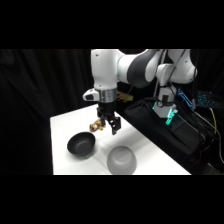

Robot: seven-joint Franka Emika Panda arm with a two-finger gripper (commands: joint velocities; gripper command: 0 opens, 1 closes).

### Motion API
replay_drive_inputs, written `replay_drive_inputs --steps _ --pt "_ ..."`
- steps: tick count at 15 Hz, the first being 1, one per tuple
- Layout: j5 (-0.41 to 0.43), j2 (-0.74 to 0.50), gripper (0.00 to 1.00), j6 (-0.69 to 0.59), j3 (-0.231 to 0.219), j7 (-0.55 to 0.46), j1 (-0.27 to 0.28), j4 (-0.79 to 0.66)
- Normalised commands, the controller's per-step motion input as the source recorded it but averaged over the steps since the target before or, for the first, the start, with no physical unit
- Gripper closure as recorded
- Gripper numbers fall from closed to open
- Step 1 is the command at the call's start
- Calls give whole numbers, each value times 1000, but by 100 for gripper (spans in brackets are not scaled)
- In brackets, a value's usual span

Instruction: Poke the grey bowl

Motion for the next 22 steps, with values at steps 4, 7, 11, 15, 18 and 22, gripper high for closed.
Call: replay_drive_inputs --steps 4,7,11,15,18,22 --pt "63 62 64 -74 60 -65 64 138" --pt "61 70 99 -89 51 -92 54 151" --pt "98 89 99 -40 59 -134 52 128" --pt "116 162 99 91 50 -214 30 67" --pt "148 220 99 252 54 -317 -16 44" --pt "145 190 99 247 63 -313 -53 52"
